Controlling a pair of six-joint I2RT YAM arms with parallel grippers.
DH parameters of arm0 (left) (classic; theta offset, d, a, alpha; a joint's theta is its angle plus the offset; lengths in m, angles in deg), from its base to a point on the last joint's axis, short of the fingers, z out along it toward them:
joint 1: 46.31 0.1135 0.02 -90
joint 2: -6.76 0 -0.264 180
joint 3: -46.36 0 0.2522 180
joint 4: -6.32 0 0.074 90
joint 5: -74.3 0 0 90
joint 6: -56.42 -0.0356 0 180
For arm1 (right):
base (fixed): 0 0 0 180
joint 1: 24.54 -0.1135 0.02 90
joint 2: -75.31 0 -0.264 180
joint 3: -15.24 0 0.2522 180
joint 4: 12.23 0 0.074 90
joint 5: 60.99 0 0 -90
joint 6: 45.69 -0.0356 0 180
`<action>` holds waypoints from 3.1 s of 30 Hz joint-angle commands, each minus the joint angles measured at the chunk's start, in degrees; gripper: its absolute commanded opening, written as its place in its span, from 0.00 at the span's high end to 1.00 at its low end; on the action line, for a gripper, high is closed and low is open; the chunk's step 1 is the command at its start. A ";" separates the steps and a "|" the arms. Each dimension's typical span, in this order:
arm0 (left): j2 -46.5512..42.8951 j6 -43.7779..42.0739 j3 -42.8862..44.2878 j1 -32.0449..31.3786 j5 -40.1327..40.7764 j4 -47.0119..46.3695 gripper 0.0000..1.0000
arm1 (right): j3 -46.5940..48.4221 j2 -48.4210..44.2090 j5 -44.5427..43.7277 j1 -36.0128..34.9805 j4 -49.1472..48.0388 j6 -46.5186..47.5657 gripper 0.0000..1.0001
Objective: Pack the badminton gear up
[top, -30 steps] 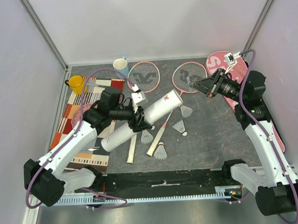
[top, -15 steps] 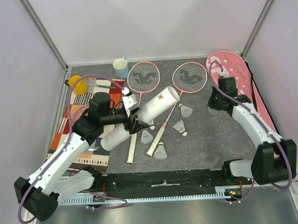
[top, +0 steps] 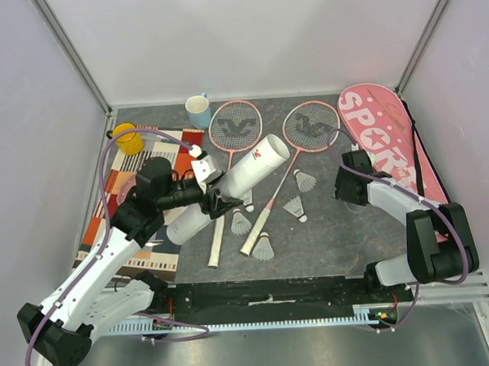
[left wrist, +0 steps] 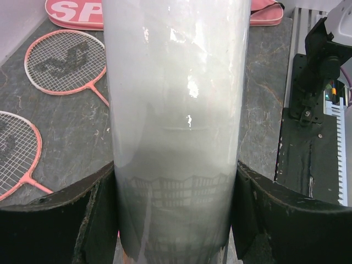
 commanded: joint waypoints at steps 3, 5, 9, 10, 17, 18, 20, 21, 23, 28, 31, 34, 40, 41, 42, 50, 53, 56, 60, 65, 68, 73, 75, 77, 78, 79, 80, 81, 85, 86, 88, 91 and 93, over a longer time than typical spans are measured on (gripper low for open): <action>-1.05 1.82 0.19 0.15 -0.17 -4.18 0.56 | 3.29 -4.57 4.36 -4.38 -1.84 7.43 0.23; -0.97 1.99 0.36 0.15 -0.87 -4.27 0.56 | 4.01 -4.92 13.76 -5.70 -6.19 6.82 0.20; -1.23 1.91 0.10 0.15 -0.96 -4.10 0.55 | -3.37 -7.12 25.41 -7.99 -24.40 -3.43 0.24; -1.23 1.90 0.01 0.15 -0.70 -4.18 0.55 | -5.47 -6.60 26.55 -8.08 -27.21 -5.55 0.32; -0.53 2.08 0.19 0.15 -1.84 -4.27 0.55 | -8.04 0.08 21.64 -9.31 -45.77 -13.22 0.40; -0.44 2.17 0.10 0.15 -1.66 -4.27 0.55 | -7.69 0.96 21.20 -9.57 -46.30 -13.22 0.40; -0.26 2.34 0.10 0.15 -1.84 -4.36 0.55 | -6.99 2.72 19.80 -10.27 -46.93 -13.22 0.40; -0.18 2.26 0.01 0.15 -1.84 -4.36 0.55 | -6.46 3.42 18.22 -10.36 -46.40 -13.05 0.41; 0.00 2.26 0.10 0.15 -1.75 -4.27 0.55 | -5.05 5.44 17.07 -10.45 -44.39 -12.96 0.51; 0.17 2.08 0.01 0.15 -1.66 -4.27 0.55 | -4.27 6.33 14.35 -10.63 -43.68 -11.12 0.82; 0.79 1.91 0.01 0.15 -2.27 -4.10 0.55 | -1.90 3.79 13.02 -10.63 -38.41 -6.21 1.00; 1.41 1.12 0.01 0.15 -2.37 -3.57 0.55 | 3.79 0.10 15.12 -10.63 -30.17 3.95 1.00; 0.10 -9.13 -9.44 0.15 -1.76 -12.23 0.58 | 17.51 -8.33 29.09 -10.63 0.31 19.54 1.00; -0.17 -10.39 -10.79 0.15 -0.62 -14.45 0.60 | 18.32 -9.83 31.98 -10.63 2.53 19.91 1.00; -0.44 -11.01 -11.76 0.15 1.22 -16.30 0.61 | 19.90 -11.15 32.70 -10.71 4.64 20.00 1.00; 3.34 -17.25 -9.83 0.67 9.41 -16.84 0.63 | 36.77 -19.16 36.76 -10.63 29.34 20.26 1.00; 2.20 -18.04 -10.80 1.55 9.32 -18.07 0.63 | 42.14 -21.18 37.01 -10.63 36.20 21.84 1.00; 0.62 -19.10 -12.11 1.55 9.76 -17.89 0.63 | 46.18 -22.06 41.39 -10.71 40.00 23.34 1.00; -1.58 -20.85 -13.09 1.46 8.27 -17.47 0.62 | 45.84 -22.50 49.58 -11.33 38.16 22.64 1.00; -3.25 -22.96 -13.87 1.46 7.13 -17.89 0.62 | 47.33 -18.99 49.76 -13.17 38.24 23.34 1.00; -3.43 -23.84 -14.58 1.46 7.83 -17.81 0.62 | 50.48 -17.06 50.90 -14.40 38.33 22.99 1.00; -3.25 -24.63 -14.14 1.38 7.30 -16.50 0.62 | 52.08 -15.47 51.08 -16.34 38.50 22.46 1.00; -3.16 -24.73 -13.96 1.38 7.22 -16.31 0.62 | 52.34 -14.68 51.17 -16.95 38.68 22.46 1.00; -3.43 -25.07 -14.05 1.29 7.82 -15.88 0.62 | 54.44 -14.42 47.84 -17.04 39.73 22.64 1.00; -3.69 -25.16 -14.23 1.29 8.18 -15.87 0.62 | 54.97 -14.50 44.87 -17.13 40.52 22.90 1.00; -3.95 -25.17 -14.40 1.29 8.36 -16.05 0.62 | 55.59 -14.59 43.53 -17.13 40.87 22.81 1.00; -4.39 -24.90 -15.01 1.29 8.62 -16.83 0.62 | 56.38 -14.77 42.82 -17.13 41.05 22.47 1.00; -4.57 -24.73 -15.19 1.29 8.53 -17.02 0.62 | 56.65 -14.85 42.99 -17.13 41.05 22.20 1.00; -4.31 -24.81 -14.76 1.03 7.39 -16.05 0.62 | 55.25 -14.42 46.05 -17.48 40.88 22.63 1.00; -4.39 -25.16 -14.49 0.85 7.22 -15.70 0.62 | 54.20 -13.81 46.76 -17.74 40.88 22.72 1.00; -4.57 -25.87 -14.66 0.59 7.48 -15.26 0.62 | 53.75 -13.19 47.30 -19.06 40.53 22.99 1.00; -4.48 -26.13 -14.75 0.41 7.66 -15.26 0.62 | 53.84 -12.13 46.25 -20.47 40.61 23.43 1.00; -4.22 -25.78 -14.58 0.32 7.04 -15.26 0.61 | 54.19 -10.90 47.12 -21.34 40.18 23.43 1.00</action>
